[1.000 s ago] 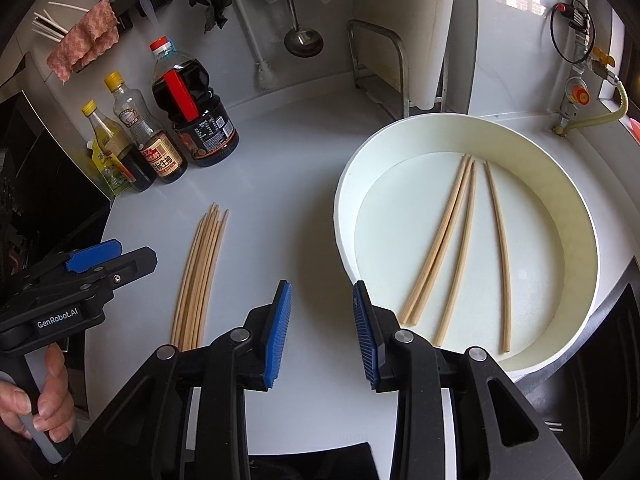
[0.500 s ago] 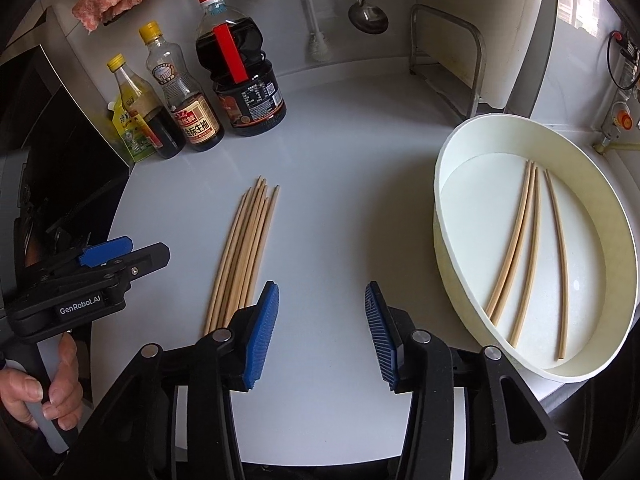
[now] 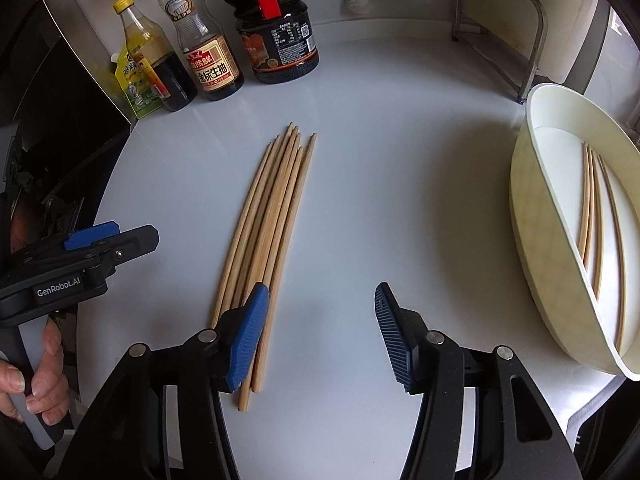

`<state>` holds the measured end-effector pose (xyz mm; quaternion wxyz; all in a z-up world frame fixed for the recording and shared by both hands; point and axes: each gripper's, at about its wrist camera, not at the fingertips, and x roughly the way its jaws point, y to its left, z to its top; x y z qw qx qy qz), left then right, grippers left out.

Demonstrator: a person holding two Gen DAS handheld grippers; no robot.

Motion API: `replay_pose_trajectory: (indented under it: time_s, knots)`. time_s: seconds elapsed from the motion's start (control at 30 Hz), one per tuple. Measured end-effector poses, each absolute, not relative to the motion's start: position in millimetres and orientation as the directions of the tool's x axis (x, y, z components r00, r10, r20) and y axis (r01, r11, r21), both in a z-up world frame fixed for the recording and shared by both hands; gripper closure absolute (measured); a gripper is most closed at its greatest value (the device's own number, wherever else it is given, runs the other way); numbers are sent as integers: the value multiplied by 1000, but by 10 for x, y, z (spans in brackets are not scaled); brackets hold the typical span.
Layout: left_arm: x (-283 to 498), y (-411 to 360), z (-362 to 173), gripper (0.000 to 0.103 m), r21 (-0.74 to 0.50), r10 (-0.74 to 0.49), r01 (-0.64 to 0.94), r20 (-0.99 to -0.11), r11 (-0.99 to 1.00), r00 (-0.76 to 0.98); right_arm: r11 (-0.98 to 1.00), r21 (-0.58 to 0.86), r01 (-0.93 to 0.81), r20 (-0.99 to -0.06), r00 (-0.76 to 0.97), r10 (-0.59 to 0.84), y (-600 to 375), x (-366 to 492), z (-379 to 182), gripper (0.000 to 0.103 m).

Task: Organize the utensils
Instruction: 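Move both open tools back toward the remaining chopsticks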

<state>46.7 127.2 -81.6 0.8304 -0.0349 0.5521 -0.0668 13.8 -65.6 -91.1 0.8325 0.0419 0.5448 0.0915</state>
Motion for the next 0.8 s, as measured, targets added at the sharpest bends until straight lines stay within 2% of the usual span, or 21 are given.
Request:
replay_pose_trajectory:
  time_s: [0.3,0.8]
  knots:
    - [477,1341,-987,28,-125,-148,84,-918,989,369,982,163,-94,-913,364,186,-491,230,-1209,50]
    - [499,1185,-1028,28,-131,-171,133,-916,982,363,991,95,-97,-922,366,124,-415,339,-1300,50]
